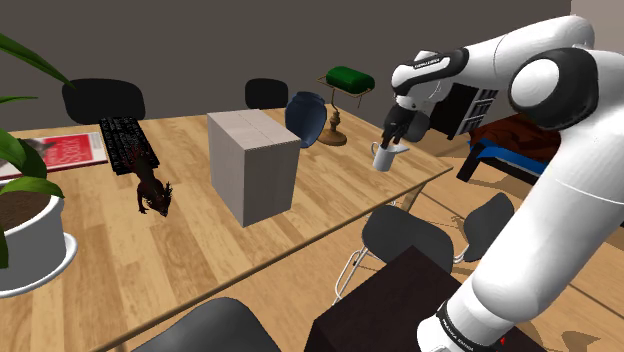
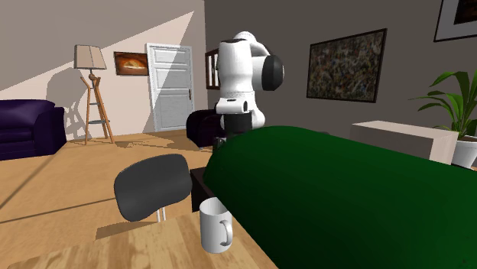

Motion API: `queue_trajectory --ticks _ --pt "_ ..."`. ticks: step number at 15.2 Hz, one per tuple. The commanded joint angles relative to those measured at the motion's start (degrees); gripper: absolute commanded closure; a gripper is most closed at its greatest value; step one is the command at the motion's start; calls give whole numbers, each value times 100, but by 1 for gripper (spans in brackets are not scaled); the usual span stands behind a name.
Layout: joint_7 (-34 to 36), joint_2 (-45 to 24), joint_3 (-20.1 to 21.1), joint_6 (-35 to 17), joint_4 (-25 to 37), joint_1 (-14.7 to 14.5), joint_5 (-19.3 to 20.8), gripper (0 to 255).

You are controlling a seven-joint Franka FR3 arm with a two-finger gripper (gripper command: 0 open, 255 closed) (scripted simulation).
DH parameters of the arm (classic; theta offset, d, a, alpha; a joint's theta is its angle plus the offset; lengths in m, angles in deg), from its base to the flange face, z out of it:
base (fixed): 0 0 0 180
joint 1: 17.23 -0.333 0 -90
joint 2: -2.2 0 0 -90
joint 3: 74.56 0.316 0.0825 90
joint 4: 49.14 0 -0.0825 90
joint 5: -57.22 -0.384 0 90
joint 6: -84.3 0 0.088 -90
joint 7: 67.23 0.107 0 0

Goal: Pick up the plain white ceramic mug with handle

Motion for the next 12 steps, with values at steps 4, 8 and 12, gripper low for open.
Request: queue_trajectory --ticks 4,8,12 --pt "-812 -1294 -12 57 1100 367 -558 0" --pt "-1014 -1697 49 -28 1358 517 -715 0" --pt "-1068 -1812 84 -286 1201 534 -791 0"
